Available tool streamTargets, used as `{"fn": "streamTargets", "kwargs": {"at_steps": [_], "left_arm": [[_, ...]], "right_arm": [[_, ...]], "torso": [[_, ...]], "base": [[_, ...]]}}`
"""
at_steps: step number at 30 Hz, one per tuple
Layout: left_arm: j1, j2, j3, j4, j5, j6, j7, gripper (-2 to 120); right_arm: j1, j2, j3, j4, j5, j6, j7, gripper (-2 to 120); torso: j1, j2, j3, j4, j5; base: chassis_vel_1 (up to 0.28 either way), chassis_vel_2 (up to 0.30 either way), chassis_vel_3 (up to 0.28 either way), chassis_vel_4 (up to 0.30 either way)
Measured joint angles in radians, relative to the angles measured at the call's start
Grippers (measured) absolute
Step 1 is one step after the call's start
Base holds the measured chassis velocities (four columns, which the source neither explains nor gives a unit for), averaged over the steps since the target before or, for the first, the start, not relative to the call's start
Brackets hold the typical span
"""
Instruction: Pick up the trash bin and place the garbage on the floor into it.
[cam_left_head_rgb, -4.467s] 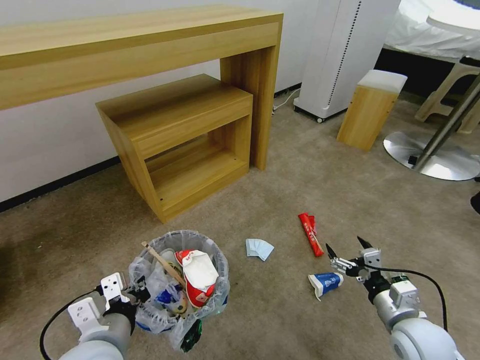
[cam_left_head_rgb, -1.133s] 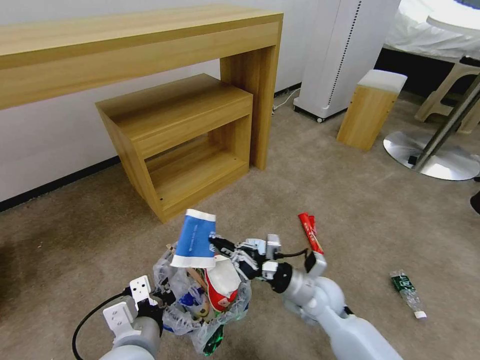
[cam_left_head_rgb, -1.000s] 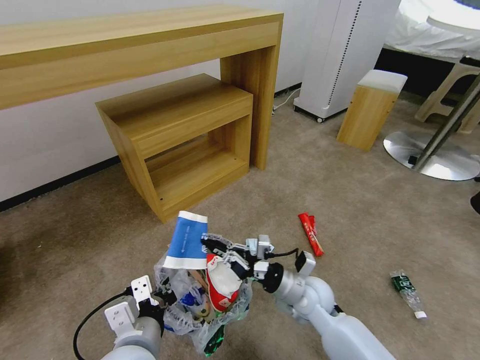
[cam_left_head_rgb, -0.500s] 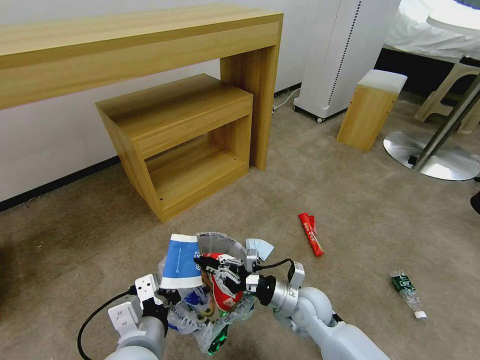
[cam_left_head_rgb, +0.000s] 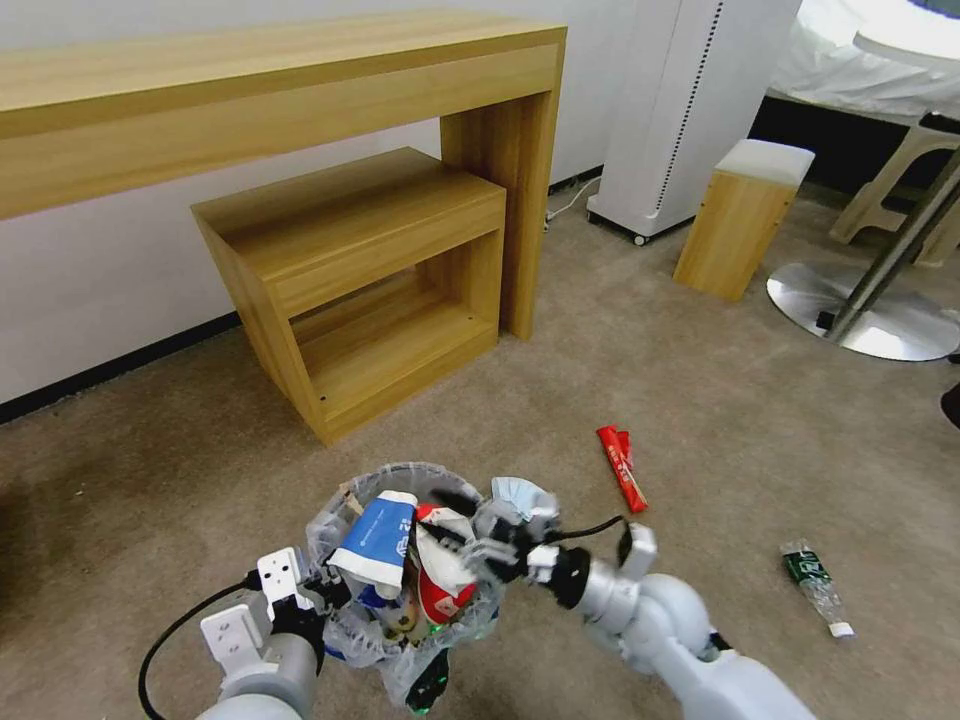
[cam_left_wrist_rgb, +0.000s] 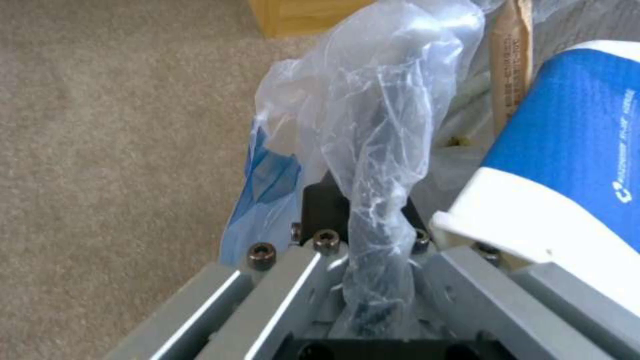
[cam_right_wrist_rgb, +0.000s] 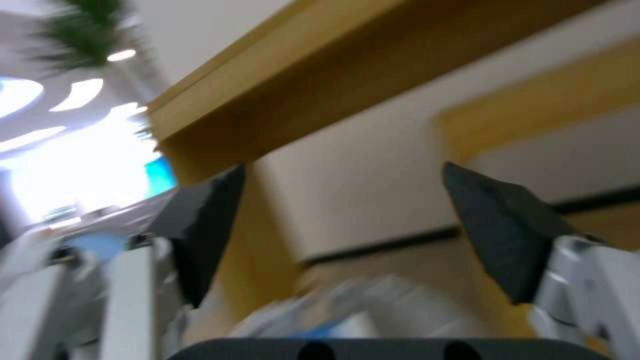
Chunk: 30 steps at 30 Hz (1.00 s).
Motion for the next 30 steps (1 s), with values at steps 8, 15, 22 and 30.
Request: {"fn": "streamTargets", "kwargs": {"at_steps": [8, 15, 22, 30], "left_arm": [[-0.019, 0.019, -0.016, 0.001, -0.060, 0.010, -0.062, 0], [-0.026, 0.023, -0.007, -0.004, -0.061, 0.010, -0.055, 0], [-0.016, 0.032, -0.018, -0.021, -0.062, 0.009, -0.049, 0], [0.005, 0.031, -0.026, -0.030, -0.050, 0.005, -0.044, 0]], "right_arm": [[-0.130, 0.051, 0.266, 0.060, -0.208, 0.148, 0.262, 100], [-0.209, 0.089, 0.409, 0.052, -0.238, 0.218, 0.315, 100], [-0.247, 0.126, 0.466, 0.037, -0.280, 0.267, 0.423, 100], [-0.262, 0.138, 0.468, 0.033, -0.285, 0.293, 0.527, 100]], "torso": [[0.000, 0.000, 0.000, -0.0002, 0.0002], [0.000, 0.000, 0.000, 0.0000, 0.0002], [0.000, 0.000, 0.000, -0.0001, 0.0001], [0.000, 0.000, 0.000, 0.0000, 0.0000]], "base": [[0.000, 0.000, 0.000, 0.000], [0.000, 0.000, 0.000, 0.000], [0.000, 0.000, 0.000, 0.000], [0.000, 0.000, 0.000, 0.000]]}}
